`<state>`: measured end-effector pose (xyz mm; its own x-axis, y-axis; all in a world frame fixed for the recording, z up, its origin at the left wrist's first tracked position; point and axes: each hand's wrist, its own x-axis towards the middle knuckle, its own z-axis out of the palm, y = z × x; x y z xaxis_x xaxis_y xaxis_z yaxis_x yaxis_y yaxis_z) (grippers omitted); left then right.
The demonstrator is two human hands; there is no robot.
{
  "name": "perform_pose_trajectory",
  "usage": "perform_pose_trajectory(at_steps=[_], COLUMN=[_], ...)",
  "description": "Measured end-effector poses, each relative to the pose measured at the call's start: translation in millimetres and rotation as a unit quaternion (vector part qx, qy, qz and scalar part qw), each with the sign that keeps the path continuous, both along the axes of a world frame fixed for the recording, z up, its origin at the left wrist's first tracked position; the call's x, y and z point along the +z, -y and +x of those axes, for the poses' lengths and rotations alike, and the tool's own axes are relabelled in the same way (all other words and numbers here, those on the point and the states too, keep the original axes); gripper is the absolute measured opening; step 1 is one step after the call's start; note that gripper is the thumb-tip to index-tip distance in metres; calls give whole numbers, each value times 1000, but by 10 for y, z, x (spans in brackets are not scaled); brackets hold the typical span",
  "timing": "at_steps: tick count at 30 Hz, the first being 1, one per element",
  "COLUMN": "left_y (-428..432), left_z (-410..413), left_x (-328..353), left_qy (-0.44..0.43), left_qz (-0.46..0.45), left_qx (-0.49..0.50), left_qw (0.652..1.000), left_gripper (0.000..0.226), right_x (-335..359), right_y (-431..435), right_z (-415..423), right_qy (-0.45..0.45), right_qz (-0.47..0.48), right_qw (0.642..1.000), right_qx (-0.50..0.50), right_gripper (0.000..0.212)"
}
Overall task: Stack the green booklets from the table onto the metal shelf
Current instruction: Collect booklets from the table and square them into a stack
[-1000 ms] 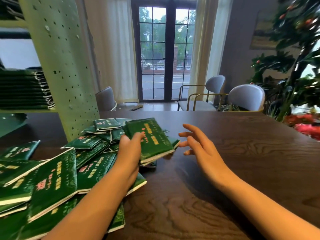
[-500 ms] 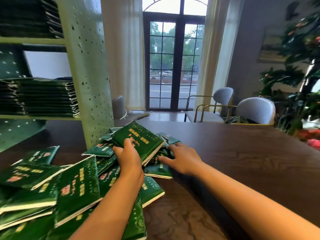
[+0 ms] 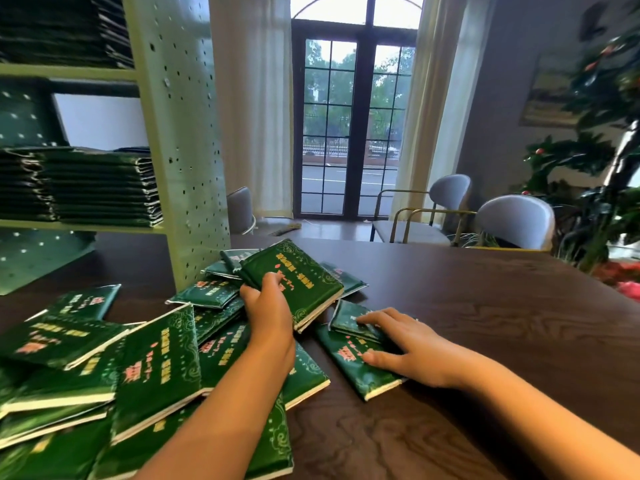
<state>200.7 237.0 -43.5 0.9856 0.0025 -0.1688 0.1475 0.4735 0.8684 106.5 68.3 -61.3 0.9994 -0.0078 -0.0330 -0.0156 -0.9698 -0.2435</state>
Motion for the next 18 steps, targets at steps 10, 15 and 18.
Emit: perform_pose_trajectory(at_steps=[10,15,18], left_y=[140,89,124], left_z=[-183,-164,-204], left_x=[-71,-60,-61], left_qy=[-3,8,17], left_qz=[20,15,23], left_qx=[-93,-102,-126], left_qw=[995,995,992], left_gripper=[15,29,14], right_x=[6,2,43], right_y=[86,130,182], right_z=[-142,-151,-174], right_qy=[117,279,401], right_qz=[-58,-48,5], right_qw=[991,959,911], right_qx=[29,-32,-98], right_gripper=[44,23,26])
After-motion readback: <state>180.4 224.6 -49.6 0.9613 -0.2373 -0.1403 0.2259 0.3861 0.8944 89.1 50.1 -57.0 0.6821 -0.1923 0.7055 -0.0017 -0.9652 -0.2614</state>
